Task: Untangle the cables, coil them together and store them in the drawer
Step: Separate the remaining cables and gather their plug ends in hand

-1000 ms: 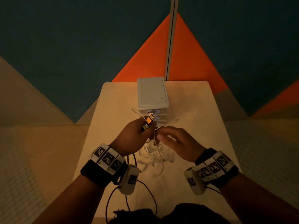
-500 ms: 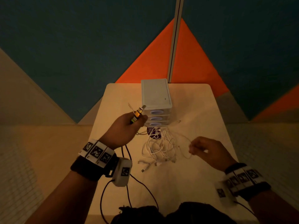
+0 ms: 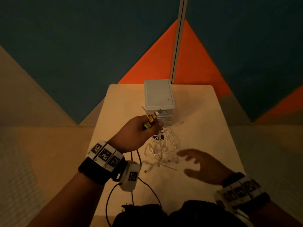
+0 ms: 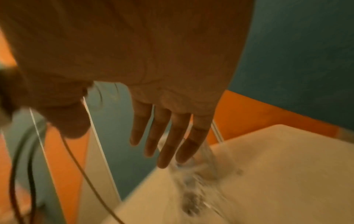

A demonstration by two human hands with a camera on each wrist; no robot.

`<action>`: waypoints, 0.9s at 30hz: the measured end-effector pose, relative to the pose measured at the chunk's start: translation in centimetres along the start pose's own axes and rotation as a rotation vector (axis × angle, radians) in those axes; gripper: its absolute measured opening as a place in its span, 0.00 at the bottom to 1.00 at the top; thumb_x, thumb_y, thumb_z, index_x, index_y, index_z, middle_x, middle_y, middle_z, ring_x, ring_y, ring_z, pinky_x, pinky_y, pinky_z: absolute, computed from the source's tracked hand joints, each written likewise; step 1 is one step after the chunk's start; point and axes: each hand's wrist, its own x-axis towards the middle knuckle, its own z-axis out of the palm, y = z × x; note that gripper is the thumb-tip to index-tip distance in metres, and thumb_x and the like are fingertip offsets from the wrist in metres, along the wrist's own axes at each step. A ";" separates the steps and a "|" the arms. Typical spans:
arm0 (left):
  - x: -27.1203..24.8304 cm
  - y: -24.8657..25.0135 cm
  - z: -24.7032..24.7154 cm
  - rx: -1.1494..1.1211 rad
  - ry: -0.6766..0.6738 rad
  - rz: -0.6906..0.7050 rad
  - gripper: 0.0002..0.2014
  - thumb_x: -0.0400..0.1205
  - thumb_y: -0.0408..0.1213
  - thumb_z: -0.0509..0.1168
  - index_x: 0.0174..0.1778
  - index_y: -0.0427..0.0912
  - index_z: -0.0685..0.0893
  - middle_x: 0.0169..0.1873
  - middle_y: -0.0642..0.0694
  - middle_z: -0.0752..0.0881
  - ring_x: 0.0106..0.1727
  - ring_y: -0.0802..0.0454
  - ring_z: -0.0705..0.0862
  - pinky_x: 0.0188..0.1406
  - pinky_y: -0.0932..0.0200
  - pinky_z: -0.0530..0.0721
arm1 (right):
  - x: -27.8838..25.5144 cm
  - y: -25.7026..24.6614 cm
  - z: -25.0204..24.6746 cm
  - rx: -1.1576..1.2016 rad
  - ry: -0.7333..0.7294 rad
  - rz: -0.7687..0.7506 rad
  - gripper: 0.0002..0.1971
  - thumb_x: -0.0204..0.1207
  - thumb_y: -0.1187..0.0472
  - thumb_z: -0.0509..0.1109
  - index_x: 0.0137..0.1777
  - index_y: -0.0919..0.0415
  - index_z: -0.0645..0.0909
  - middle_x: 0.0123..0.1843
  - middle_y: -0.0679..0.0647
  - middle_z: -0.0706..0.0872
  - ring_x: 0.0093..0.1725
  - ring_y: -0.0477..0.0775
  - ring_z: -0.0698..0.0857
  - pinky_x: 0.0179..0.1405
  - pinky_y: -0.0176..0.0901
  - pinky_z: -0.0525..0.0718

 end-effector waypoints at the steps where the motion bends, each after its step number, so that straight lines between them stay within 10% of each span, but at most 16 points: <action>1: 0.0 0.2 0.3 0.000 -0.004 0.005 0.11 0.88 0.45 0.65 0.40 0.60 0.84 0.32 0.67 0.86 0.37 0.71 0.83 0.41 0.77 0.75 | 0.7 -2.2 -1.1 0.060 0.040 -0.068 0.26 0.75 0.39 0.74 0.73 0.28 0.73 0.70 0.30 0.80 0.63 0.34 0.82 0.56 0.29 0.80; 7: 0.2 0.9 0.9 -0.046 -0.007 0.047 0.11 0.89 0.42 0.63 0.41 0.52 0.85 0.34 0.59 0.87 0.38 0.66 0.84 0.42 0.69 0.77 | 4.6 -11.0 -3.7 0.229 0.198 -0.210 0.10 0.83 0.52 0.72 0.56 0.56 0.88 0.48 0.48 0.92 0.49 0.42 0.90 0.50 0.34 0.85; 18: -1.0 -0.5 -2.6 -0.002 0.112 -0.074 0.18 0.88 0.51 0.60 0.35 0.51 0.86 0.17 0.55 0.71 0.20 0.61 0.67 0.27 0.60 0.66 | -0.5 -1.3 -9.1 0.393 0.534 0.007 0.13 0.88 0.58 0.61 0.52 0.54 0.89 0.42 0.53 0.91 0.40 0.52 0.89 0.38 0.36 0.85; 27: -0.9 -0.7 -2.1 0.040 0.093 -0.011 0.14 0.87 0.50 0.64 0.38 0.51 0.87 0.23 0.56 0.77 0.26 0.61 0.72 0.32 0.65 0.70 | -5.4 2.8 -3.8 0.402 0.023 0.213 0.14 0.87 0.69 0.64 0.52 0.60 0.92 0.43 0.59 0.93 0.40 0.57 0.92 0.39 0.46 0.89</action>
